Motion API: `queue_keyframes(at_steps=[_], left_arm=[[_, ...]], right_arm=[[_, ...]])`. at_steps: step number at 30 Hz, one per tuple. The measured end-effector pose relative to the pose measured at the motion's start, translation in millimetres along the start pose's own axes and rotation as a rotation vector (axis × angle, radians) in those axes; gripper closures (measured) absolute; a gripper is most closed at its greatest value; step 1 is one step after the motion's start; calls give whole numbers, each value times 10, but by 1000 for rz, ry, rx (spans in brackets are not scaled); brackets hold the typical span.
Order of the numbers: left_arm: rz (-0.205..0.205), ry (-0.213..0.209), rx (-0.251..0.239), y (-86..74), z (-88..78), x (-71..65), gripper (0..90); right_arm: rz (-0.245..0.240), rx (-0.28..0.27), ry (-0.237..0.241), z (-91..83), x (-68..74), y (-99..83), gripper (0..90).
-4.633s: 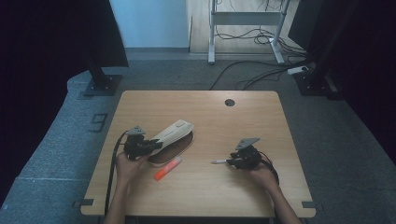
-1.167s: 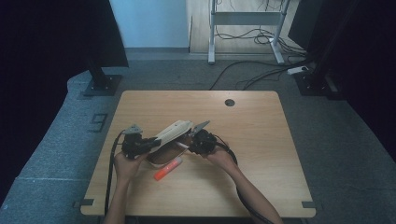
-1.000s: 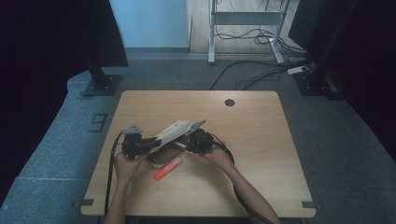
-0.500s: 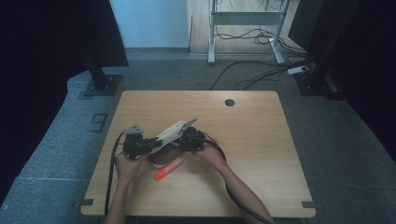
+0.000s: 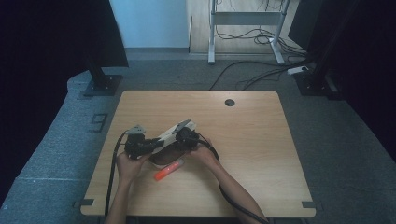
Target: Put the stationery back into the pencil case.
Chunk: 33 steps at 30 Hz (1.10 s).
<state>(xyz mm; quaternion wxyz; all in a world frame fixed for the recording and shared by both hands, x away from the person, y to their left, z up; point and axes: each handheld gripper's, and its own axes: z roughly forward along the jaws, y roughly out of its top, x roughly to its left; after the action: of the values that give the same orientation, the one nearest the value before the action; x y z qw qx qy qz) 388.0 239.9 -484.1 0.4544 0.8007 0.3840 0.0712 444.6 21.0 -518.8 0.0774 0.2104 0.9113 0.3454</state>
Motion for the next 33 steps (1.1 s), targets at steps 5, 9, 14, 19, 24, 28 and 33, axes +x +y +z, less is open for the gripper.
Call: queue_keyframes(at_steps=[5,9,14,19,24,28,33], left_arm=[[-3,2,4,-5,2,10,762],[-8,0,0,-9,2,22,762],[-10,-1,-3,-13,-5,30,762],[-6,0,-2,-15,-6,32,761],[-7,0,-2,-18,-8,36,761],[-7,0,-1,-18,-12,38,761],[-8,-1,-2,-20,-12,42,761]], right_arm=[[8,-18,4,45,-14,-6,774],[14,-25,2,51,-19,-16,712],[23,-16,18,-22,-9,-7,601],[27,-16,4,-168,-24,-51,587],[41,-15,0,-326,-56,-163,590],[44,-3,-2,-426,-80,-292,615],[65,6,-5,-497,-100,-436,632]])
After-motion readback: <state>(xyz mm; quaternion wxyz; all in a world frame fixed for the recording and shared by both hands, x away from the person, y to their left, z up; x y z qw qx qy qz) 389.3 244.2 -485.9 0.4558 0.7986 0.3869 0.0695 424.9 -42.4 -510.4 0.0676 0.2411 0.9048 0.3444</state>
